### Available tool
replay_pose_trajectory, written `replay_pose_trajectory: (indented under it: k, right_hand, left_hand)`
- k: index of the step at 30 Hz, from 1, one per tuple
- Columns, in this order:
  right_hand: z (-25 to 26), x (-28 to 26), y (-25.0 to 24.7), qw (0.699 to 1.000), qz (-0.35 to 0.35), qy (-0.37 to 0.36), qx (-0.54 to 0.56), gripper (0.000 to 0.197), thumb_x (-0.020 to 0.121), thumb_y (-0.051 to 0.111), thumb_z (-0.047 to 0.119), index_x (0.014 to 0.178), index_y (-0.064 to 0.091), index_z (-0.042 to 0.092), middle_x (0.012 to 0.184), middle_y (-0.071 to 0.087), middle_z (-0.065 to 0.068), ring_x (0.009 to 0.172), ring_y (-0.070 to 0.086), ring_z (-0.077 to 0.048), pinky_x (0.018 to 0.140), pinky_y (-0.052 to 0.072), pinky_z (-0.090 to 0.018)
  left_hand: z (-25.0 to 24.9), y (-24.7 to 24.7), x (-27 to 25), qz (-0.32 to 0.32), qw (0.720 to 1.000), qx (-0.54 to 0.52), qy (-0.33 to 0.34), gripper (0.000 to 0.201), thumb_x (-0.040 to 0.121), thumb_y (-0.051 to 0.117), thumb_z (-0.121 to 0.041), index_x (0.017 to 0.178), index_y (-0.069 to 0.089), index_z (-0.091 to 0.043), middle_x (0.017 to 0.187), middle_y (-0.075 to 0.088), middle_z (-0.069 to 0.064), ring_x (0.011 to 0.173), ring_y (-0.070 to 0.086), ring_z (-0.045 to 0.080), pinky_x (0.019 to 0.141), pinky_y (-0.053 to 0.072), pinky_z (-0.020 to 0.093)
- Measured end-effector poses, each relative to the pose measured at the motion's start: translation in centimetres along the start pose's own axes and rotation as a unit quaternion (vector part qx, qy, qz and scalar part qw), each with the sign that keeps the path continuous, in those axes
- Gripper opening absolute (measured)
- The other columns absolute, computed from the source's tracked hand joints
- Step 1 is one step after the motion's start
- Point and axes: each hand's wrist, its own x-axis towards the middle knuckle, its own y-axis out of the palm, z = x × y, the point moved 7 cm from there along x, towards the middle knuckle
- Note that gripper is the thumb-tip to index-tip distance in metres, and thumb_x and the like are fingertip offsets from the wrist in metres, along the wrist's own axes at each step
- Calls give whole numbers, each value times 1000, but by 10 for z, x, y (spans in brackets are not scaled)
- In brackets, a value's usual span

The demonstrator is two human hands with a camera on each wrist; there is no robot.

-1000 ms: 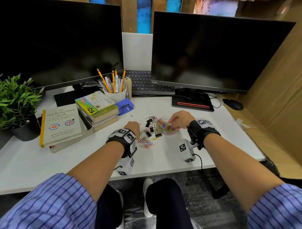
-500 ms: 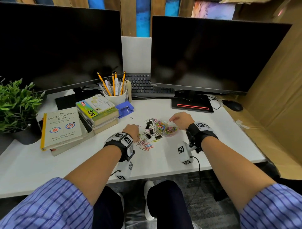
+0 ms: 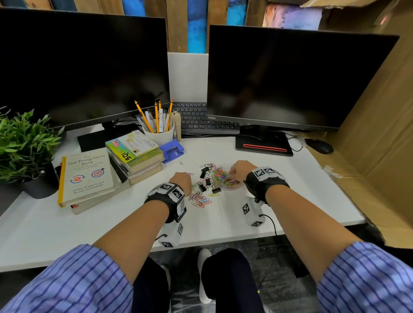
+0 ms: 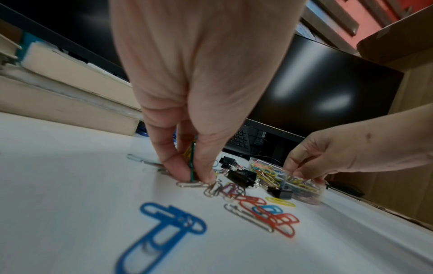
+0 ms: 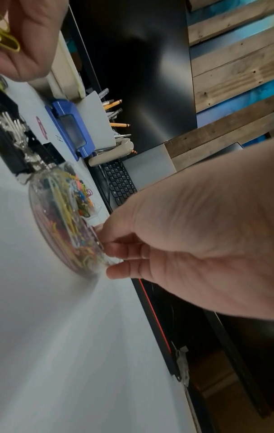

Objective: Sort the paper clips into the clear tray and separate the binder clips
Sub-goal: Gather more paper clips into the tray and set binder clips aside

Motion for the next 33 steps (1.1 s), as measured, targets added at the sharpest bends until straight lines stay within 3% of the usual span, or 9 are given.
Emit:
replay_pose_trajectory:
  k: [5, 9, 15, 19, 21, 23, 26, 29, 33]
  right_hand:
    - [-4, -3, -6, 1000, -11, 11, -2, 27, 91, 54, 16, 111, 66, 3, 117, 66, -14, 96, 61, -24, 79, 47, -29]
    - [0, -8, -9, 1000, 2, -2, -15, 26, 91, 55, 15, 112, 65, 5, 119, 65, -12, 94, 59, -23, 80, 48, -30]
    - [-3, -17, -28, 993, -41, -25, 112, 21, 88, 58, 11, 105, 70, 6, 115, 67, -10, 87, 57, -19, 64, 47, -21]
    - [-9, -25, -23, 987, -42, -22, 153, 24, 87, 64, 25, 105, 71, 11, 110, 67, -4, 102, 59, -22, 75, 46, -25]
    - [-25, -24, -20, 965, -115, 5, 235, 25, 89, 60, 25, 107, 70, 10, 116, 67, -6, 109, 59, -24, 85, 44, -27]
    - [-49, -22, -6, 919, -157, 74, 354, 24, 89, 59, 23, 108, 67, 9, 115, 65, -9, 99, 61, -24, 79, 44, -27]
    - [-60, -22, 29, 857, -79, 130, 492, 28, 90, 59, 19, 114, 63, 5, 89, 59, -8, 66, 53, -14, 69, 49, -28]
    - [-62, -23, 36, 842, -88, 142, 513, 32, 90, 61, 19, 112, 63, -4, 68, 54, -2, 57, 52, -15, 84, 52, -37]
    - [-62, -21, 38, 834, -115, 144, 520, 30, 89, 62, 22, 105, 66, -3, 66, 55, 0, 58, 54, -15, 88, 53, -37]
  left_hand:
    - [0, 1, 0, -1, 1000, -1, 3, 32, 91, 58, -15, 119, 61, 0, 127, 60, 13, 119, 56, 28, 98, 47, 32]
    - [0, 1, -2, -1, 1000, -5, 5, 31, 91, 58, -15, 118, 61, 0, 127, 61, 13, 119, 56, 28, 98, 47, 32]
    - [0, 0, -3, 4, 1000, -16, 9, 31, 90, 58, -13, 116, 61, 1, 126, 61, 14, 117, 57, 29, 97, 47, 32]
    - [-2, -4, -4, 29, 999, -6, 29, 9, 89, 59, -13, 95, 63, -9, 103, 61, 11, 96, 57, 22, 77, 43, 28]
    - [-1, -6, -3, 27, 999, -27, 21, 13, 88, 59, -9, 98, 68, -10, 106, 65, 11, 99, 60, 24, 77, 43, 27]
    - [1, -11, -3, 6, 998, -68, 10, 21, 87, 59, -7, 105, 71, -4, 116, 67, 11, 109, 62, 26, 82, 47, 26]
    - [-7, -22, -3, -29, 990, -136, 8, 22, 88, 61, -8, 106, 69, 0, 117, 67, 15, 104, 62, 28, 89, 49, 30]
    - [-37, -32, 0, -36, 977, -208, 37, 20, 86, 65, -11, 101, 70, 2, 110, 68, 21, 96, 65, 34, 89, 54, 38]
    - [-79, -37, 6, -41, 967, -239, 79, 22, 83, 70, -13, 100, 70, 1, 110, 69, 19, 99, 66, 33, 89, 54, 38]
